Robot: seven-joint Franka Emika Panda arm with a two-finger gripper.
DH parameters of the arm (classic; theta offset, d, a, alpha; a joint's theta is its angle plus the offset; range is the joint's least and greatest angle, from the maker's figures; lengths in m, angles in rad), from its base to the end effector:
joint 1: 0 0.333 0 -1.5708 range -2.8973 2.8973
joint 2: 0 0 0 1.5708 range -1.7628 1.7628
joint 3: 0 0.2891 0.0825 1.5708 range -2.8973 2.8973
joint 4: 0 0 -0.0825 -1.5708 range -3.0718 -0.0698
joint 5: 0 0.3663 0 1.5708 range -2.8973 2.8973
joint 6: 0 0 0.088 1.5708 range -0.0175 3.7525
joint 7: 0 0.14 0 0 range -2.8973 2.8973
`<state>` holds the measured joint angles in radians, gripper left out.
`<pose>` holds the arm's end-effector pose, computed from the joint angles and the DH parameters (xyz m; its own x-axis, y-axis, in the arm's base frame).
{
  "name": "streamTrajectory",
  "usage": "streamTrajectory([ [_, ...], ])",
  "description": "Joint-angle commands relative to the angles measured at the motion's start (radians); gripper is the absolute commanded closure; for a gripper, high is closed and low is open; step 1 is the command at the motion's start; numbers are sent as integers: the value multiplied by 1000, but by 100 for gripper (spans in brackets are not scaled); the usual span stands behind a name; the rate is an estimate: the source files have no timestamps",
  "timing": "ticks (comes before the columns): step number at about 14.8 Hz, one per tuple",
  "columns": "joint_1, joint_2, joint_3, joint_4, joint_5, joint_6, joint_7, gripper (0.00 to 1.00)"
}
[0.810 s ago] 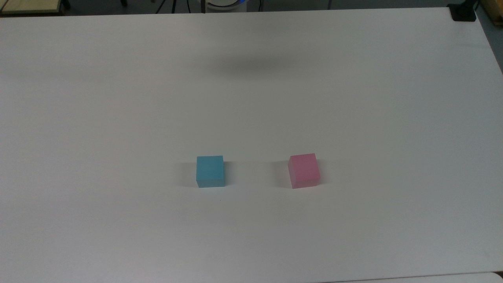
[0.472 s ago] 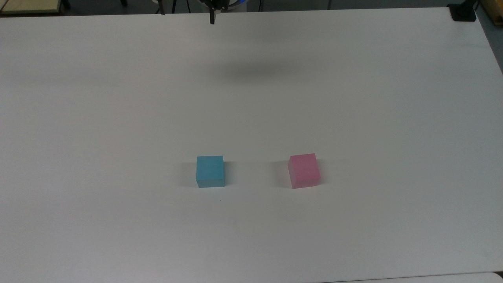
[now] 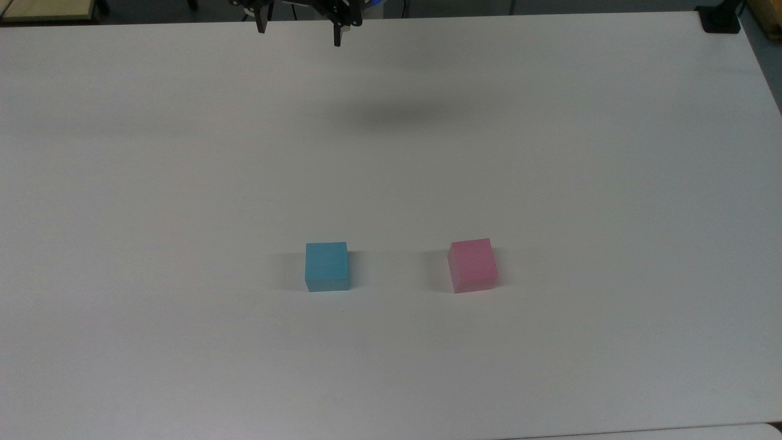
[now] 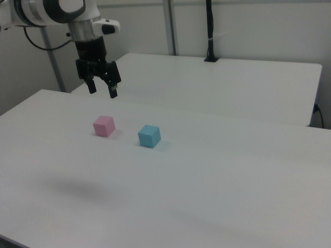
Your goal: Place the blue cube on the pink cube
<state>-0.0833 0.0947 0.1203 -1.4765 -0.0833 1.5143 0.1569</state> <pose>0.5557 0.0057 0.5513 0.9913 -0.1238 -0.0441 -0.1200 -0.9896 0.0798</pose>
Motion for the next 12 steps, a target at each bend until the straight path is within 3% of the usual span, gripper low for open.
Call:
streamTrajectory([
  [1,10,-16,-8,-4,14,-11,-49,0],
  [12,28,-15,-10,-16,17,-11,-71,0],
])
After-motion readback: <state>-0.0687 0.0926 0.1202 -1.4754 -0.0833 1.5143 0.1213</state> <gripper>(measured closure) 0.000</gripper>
